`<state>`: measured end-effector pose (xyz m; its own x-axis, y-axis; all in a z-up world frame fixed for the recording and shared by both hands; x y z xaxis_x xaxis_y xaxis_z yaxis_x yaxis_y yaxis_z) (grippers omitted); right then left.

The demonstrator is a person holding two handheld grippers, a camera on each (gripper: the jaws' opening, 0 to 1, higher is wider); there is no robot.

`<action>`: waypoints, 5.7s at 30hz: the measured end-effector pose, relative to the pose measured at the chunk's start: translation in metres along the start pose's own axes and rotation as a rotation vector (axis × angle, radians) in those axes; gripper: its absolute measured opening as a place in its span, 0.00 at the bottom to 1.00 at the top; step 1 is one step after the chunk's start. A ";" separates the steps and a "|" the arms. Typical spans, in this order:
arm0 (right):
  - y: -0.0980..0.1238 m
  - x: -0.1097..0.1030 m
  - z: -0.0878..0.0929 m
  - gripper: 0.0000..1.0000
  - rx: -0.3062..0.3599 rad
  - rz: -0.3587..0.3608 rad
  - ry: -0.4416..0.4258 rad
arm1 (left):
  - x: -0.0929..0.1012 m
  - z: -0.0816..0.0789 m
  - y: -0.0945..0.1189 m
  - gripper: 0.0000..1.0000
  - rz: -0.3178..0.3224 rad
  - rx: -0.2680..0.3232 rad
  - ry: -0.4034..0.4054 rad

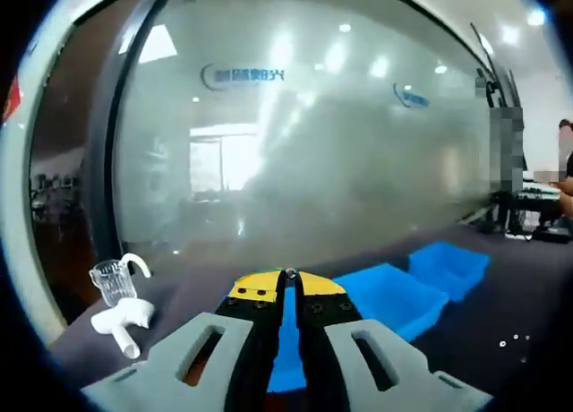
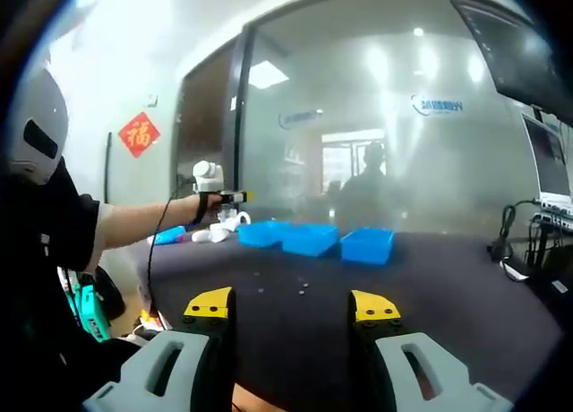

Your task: Sort the screws, nuts, and washers into the corresponding bins

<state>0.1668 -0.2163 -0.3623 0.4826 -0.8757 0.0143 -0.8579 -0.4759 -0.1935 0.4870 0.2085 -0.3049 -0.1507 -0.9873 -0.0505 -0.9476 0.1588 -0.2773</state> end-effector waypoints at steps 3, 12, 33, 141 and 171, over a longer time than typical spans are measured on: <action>0.000 0.000 0.000 0.45 -0.001 0.001 0.000 | -0.004 0.004 -0.007 0.05 -0.017 -0.016 -0.012; -0.004 -0.006 -0.002 0.45 0.007 -0.008 -0.001 | -0.004 0.016 -0.017 0.05 -0.035 -0.035 0.014; -0.009 -0.012 -0.005 0.45 0.009 -0.036 0.001 | 0.026 0.008 0.010 0.30 0.116 -0.023 0.059; 0.012 0.019 0.012 0.45 -0.064 0.089 0.008 | 0.190 -0.014 0.129 0.35 0.865 -0.529 0.150; 0.033 0.028 0.014 0.45 -0.045 0.148 -0.017 | 0.254 0.036 0.094 0.21 0.954 -0.779 -0.065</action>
<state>0.1547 -0.2549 -0.3820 0.3532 -0.9351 -0.0280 -0.9266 -0.3456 -0.1482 0.3697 -0.0268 -0.3781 -0.8808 -0.4728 0.0267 -0.3849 0.7477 0.5411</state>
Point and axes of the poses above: the point that each gripper's makers call its tool centre point, and the gripper's own axes: y roughly backward along the fingers, x roughly to its right, z roughly out of its underside, the point moved 10 cm from there along y, roughly backward along the fingers, and after that the axes turned 15 degrees about x, right-handed, at the moved point
